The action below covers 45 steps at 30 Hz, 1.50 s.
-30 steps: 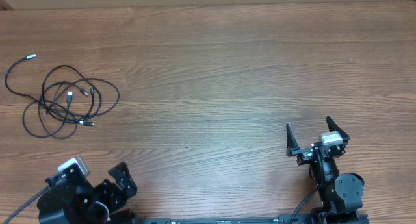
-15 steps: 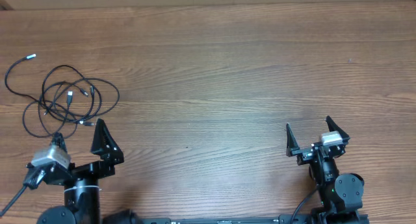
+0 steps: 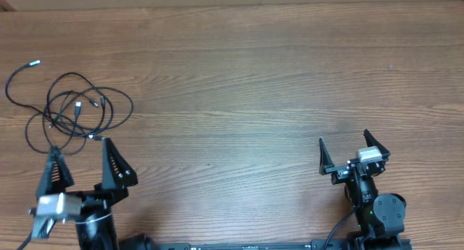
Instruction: Untangle cables
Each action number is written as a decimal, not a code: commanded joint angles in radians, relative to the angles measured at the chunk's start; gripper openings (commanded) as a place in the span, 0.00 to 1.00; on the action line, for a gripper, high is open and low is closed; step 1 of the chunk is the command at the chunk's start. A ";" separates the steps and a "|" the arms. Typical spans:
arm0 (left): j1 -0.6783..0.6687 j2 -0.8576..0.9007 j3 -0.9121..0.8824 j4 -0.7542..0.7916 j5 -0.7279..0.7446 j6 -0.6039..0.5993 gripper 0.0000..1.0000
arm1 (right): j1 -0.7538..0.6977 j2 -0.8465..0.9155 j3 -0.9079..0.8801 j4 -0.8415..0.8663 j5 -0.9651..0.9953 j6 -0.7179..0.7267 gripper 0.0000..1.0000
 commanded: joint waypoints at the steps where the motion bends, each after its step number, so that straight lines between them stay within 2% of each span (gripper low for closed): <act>1: 0.002 -0.012 -0.050 0.083 0.004 0.008 1.00 | -0.005 -0.008 -0.011 0.005 0.009 -0.003 1.00; 6: -0.023 -0.012 -0.137 0.084 0.004 0.008 0.99 | -0.005 -0.008 -0.011 0.005 0.009 -0.003 1.00; 12: -0.116 -0.012 -0.272 0.084 0.004 0.008 0.99 | -0.005 -0.008 -0.011 0.005 0.009 -0.003 1.00; 26: -0.294 -0.012 -0.443 0.074 0.004 0.008 0.99 | -0.005 -0.008 -0.011 0.005 0.009 -0.003 1.00; 30: -0.309 -0.012 -0.443 0.030 0.004 0.008 1.00 | -0.005 -0.008 -0.011 0.005 0.009 -0.003 1.00; 34: -0.308 -0.012 -0.443 -0.089 0.003 0.009 1.00 | -0.005 -0.008 -0.011 0.005 0.009 -0.003 1.00; 45: -0.308 -0.010 -0.443 -0.092 0.001 0.008 0.99 | -0.005 -0.008 -0.011 0.005 0.009 -0.003 1.00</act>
